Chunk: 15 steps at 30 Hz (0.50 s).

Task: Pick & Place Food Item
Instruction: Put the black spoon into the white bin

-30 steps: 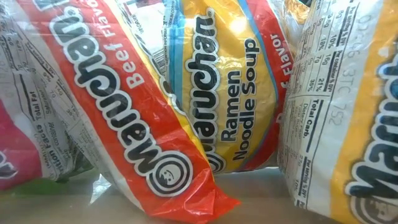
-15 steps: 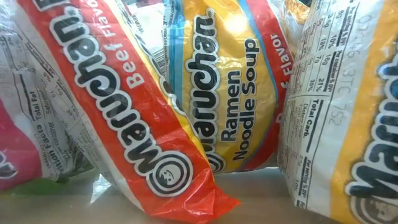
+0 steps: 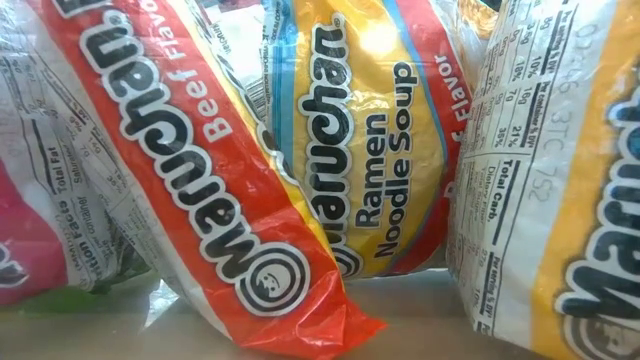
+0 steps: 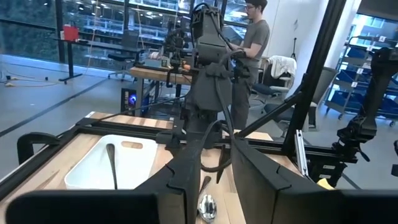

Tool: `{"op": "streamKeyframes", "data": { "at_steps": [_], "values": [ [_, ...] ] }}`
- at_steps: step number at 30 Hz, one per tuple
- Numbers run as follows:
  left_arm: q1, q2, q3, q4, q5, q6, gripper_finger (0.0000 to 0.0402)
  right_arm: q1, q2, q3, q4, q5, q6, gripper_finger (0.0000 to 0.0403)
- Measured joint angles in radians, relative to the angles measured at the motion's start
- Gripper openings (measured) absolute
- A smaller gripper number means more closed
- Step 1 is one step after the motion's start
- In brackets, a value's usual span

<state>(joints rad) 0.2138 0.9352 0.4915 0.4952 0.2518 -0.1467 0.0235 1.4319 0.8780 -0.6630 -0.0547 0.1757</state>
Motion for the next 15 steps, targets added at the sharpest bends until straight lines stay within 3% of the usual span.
{"op": "streamKeyframes", "data": {
  "at_steps": [15],
  "values": [
    [0.000,0.000,0.000,-0.001,0.000,0.000,0.0085,0.082,0.000,0.000,-0.185,0.003,0.261,0.0358]
  ]
}}
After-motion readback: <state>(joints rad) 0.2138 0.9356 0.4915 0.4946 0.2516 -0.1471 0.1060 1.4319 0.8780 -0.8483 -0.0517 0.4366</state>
